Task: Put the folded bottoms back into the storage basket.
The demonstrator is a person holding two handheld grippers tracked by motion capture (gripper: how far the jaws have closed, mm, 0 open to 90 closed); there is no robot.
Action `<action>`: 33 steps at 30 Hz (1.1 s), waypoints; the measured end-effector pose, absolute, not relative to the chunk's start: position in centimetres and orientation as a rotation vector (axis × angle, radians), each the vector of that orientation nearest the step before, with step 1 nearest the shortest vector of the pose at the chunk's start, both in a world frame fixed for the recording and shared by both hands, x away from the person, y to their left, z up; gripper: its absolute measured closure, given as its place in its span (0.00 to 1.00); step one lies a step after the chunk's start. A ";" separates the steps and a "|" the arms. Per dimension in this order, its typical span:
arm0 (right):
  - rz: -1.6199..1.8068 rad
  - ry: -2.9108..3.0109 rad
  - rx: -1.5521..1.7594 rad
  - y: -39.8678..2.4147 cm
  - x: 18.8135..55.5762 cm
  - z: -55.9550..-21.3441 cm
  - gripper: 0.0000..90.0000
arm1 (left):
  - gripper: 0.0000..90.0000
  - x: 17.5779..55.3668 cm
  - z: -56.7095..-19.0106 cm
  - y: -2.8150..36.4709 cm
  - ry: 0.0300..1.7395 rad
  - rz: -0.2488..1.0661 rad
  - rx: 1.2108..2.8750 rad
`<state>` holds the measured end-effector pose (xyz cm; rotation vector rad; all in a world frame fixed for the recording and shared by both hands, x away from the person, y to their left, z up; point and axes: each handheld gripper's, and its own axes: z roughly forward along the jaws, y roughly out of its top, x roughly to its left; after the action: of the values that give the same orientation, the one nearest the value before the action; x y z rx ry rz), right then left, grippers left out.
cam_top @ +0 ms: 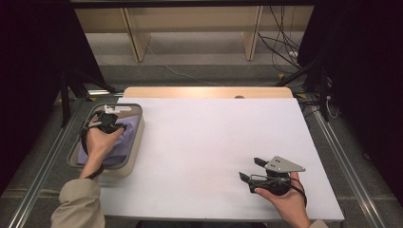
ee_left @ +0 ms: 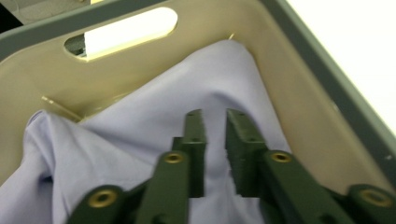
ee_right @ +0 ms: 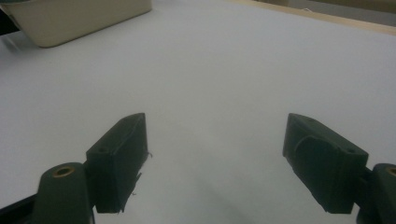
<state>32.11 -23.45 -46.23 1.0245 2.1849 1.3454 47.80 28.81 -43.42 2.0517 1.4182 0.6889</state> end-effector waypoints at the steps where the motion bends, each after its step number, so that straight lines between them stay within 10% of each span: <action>1: 1.345 2.185 1.024 -23.5 32.1 -46.2 0.25 | 0.92 47.8 -43.5 28.7 1.417 0.690 2.052; 18: 1.345 2.188 1.020 -23.4 32.1 -46.2 0.25 | 0.97 49.3 -47.0 28.2 1.461 0.582 2.188; 33: 1.342 2.191 1.019 -23.4 32.1 -46.2 0.25 | 0.95 47.7 -43.4 32.2 1.591 0.760 2.097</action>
<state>32.12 -23.40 -46.25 1.0192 2.1907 1.3420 47.73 32.21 -43.42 2.0969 1.5907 0.7597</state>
